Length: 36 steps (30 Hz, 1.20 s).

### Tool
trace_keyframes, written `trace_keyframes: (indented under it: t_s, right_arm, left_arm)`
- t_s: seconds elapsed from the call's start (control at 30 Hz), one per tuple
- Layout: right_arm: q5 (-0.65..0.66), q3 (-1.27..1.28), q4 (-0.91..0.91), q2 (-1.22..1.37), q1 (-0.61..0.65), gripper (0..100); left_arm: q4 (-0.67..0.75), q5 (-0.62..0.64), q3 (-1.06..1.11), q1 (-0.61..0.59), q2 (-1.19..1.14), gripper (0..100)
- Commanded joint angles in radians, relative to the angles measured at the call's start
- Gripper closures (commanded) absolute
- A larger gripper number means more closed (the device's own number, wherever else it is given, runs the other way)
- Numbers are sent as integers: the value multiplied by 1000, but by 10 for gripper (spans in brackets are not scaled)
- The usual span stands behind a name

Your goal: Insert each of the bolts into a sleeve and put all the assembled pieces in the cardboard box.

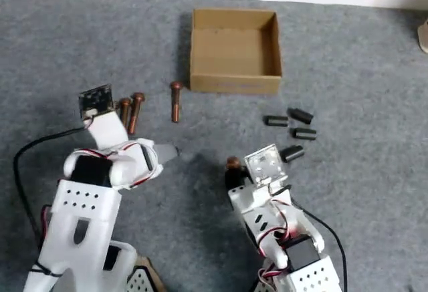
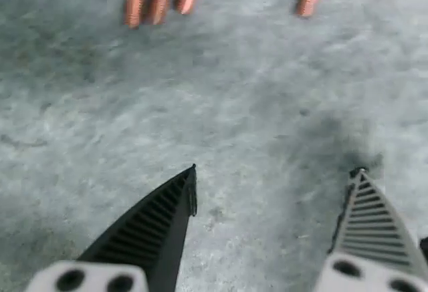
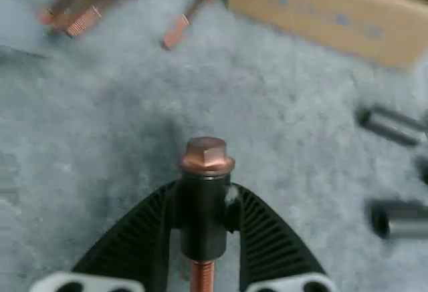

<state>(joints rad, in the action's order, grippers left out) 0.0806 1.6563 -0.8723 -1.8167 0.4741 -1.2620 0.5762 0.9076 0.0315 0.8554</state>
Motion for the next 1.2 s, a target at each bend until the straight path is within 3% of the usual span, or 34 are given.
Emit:
trace_keyframes:
  t_s: [0.0, 0.27, 0.47, 0.7, 0.8, 1.0, 1.17]
  right_arm:
    - [-11, -93, -18, -10, -51, 993]
    - [-9, -182, -19, 108, -84, 994]
    - [-12, -444, -18, 522, -124, 994]
    - [-8, -894, -28, 1006, -214, 994]
    - [-6, -1090, -81, 1198, -228, 994]
    - [-9, -1486, -162, 1547, -242, 994]
    - [-8, -1847, -222, 1813, -242, 994]
  left_arm:
    - [-11, -3, -28, -39, 16, 684]
    - [57, -3, 127, -38, 16, 685]
    - [163, -6, 217, -39, 16, 688]
    - [241, -146, 332, -39, 16, 690]
    - [270, -173, 364, -41, 16, 744]
    - [411, -173, 409, -113, 16, 987]
    - [566, -210, 529, -119, 16, 958]
